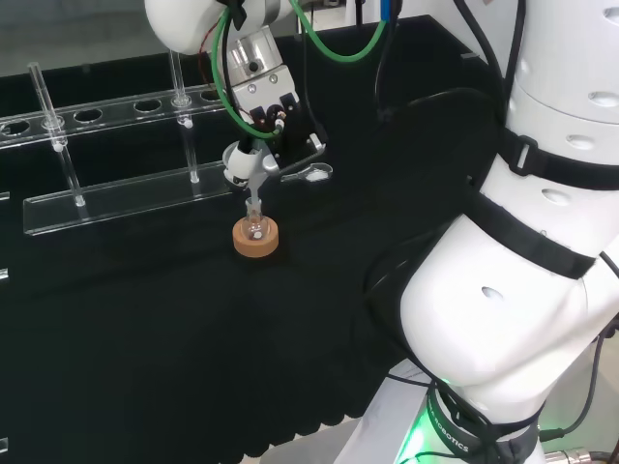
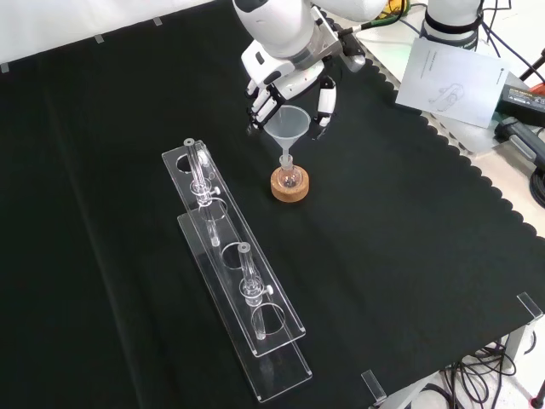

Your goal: Place the funnel on the round-bottom flask.

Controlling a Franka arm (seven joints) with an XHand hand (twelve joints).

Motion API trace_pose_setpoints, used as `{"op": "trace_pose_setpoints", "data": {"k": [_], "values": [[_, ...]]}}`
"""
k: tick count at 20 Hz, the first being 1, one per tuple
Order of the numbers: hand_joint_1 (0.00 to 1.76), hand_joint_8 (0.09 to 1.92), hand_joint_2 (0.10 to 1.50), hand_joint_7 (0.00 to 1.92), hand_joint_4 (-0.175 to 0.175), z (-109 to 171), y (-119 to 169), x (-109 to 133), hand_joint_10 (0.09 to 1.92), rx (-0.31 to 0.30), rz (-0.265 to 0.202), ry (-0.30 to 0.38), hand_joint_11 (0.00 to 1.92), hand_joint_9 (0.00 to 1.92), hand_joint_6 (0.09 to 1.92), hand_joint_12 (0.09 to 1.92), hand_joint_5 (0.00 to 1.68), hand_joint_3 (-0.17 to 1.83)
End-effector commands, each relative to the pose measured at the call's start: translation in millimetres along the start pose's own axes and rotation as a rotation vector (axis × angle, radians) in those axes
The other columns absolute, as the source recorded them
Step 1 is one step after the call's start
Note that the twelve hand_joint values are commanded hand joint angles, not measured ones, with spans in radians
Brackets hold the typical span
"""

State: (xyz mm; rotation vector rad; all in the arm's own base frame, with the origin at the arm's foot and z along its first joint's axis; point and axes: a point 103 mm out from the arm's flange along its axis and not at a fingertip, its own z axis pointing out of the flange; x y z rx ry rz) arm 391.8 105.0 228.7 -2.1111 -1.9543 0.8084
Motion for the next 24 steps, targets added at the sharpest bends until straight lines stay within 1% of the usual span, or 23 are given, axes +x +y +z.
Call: {"op": "trace_pose_setpoints", "data": {"k": [1,8,10,12,13,14,17,19,21,24], "values": [[0.62,0.71,0.83,0.57,-0.016,2.3,1.3,1.3,0.52,0.016,-0.008,0.003,0.56,0.9,0.09,1.31,0.52,0.44],[0.62,0.71,0.83,0.57,-0.016,12.1,7.2,6.6,0.52,0.041,-0.023,0.005,0.56,0.9,0.09,1.31,0.52,0.44],[0.62,0.71,0.83,0.56,-0.017,14.8,9.0,7.0,0.52,0.046,-0.023,0.011,0.56,0.89,0.09,1.31,0.52,0.44],[0.62,0.71,0.83,0.54,-0.018,14.0,7.7,9.8,0.51,0.041,-0.016,0.0,0.56,0.87,0.09,1.31,0.51,0.44],[0.62,0.72,0.82,0.53,-0.019,14.1,7.5,10.3,0.52,0.04,-0.017,0.0,0.55,0.85,0.09,1.31,0.51,0.44],[0.62,0.72,0.82,0.52,-0.019,14.6,7.8,9.7,0.52,0.045,-0.016,0.013,0.55,0.84,0.09,1.32,0.5,0.44],[0.62,0.74,0.82,0.48,-0.02,14.9,7.6,10.0,0.55,0.05,-0.008,0.01,0.53,0.8,0.09,1.33,0.48,0.44],[0.62,0.74,0.81,0.46,-0.022,15.1,7.4,10.2,0.55,0.049,-0.014,0.01,0.53,0.78,0.09,1.33,0.47,0.44],[0.6,0.74,0.77,0.34,-0.025,17.9,8.4,9.2,0.58,0.093,-0.037,0.008,0.47,0.7,0.09,1.36,0.39,0.42],[0.54,0.7,0.73,0.1,-0.021,21.1,6.8,6.5,0.67,0.105,-0.046,0.003,0.36,0.45,0.09,1.42,0.21,0.38]]}}
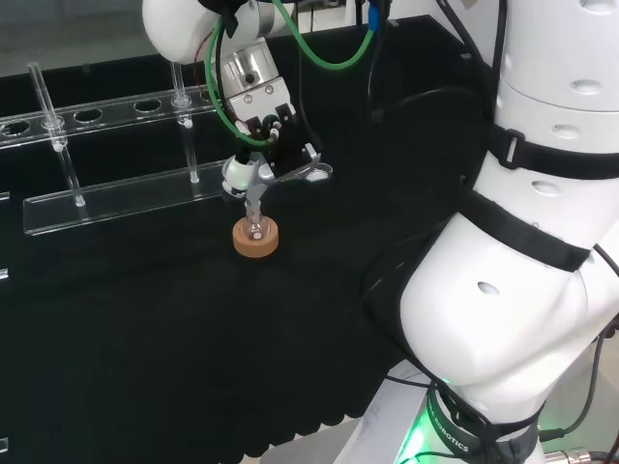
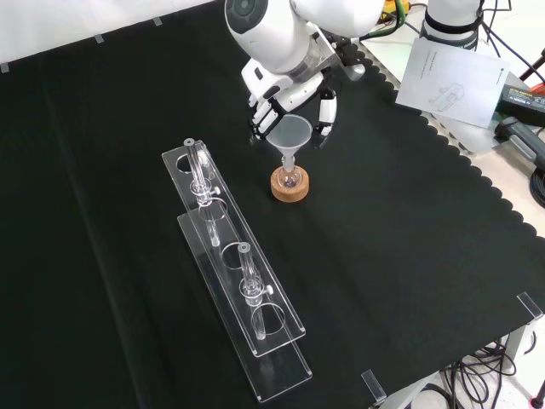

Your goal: Place the funnel on the round-bottom flask.

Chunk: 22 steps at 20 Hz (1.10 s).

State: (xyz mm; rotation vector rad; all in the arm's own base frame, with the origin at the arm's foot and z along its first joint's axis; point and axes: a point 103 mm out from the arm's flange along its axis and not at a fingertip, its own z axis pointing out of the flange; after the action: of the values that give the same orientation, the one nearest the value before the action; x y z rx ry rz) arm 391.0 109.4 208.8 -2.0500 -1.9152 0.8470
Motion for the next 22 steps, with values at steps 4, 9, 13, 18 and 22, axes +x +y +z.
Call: {"op": "trace_pose_setpoints", "data": {"k": [4,9,13,18,22], "values": [[0.51,0.39,0.71,0.0,-0.01,3.6,-4.0,-2.1,0.77,0.052,-0.03,-0.013,0.27,0.21,0.09,1.46,0.05,0.32],[0.44,0.11,0.68,0.0,-0.005,-6.1,-15.2,-4.9,0.8,-0.054,-0.051,0.011,0.18,0.02,0.09,1.5,0.0,0.22],[0.42,0.09,0.68,0.01,-0.007,-26.0,-25.4,-16.4,0.76,-0.094,-0.061,0.016,0.15,0.0,0.09,1.5,0.0,0.19],[0.44,0.32,0.72,0.02,-0.012,-55.1,-36.8,-26.9,0.79,-0.151,-0.047,-0.056,0.16,0.09,0.09,1.5,0.01,0.13],[0.52,0.57,0.75,0.08,-0.016,-74.9,-41.8,-37.6,0.73,-0.216,-0.059,-0.067,0.24,0.28,0.09,1.46,0.15,0.13]]}}
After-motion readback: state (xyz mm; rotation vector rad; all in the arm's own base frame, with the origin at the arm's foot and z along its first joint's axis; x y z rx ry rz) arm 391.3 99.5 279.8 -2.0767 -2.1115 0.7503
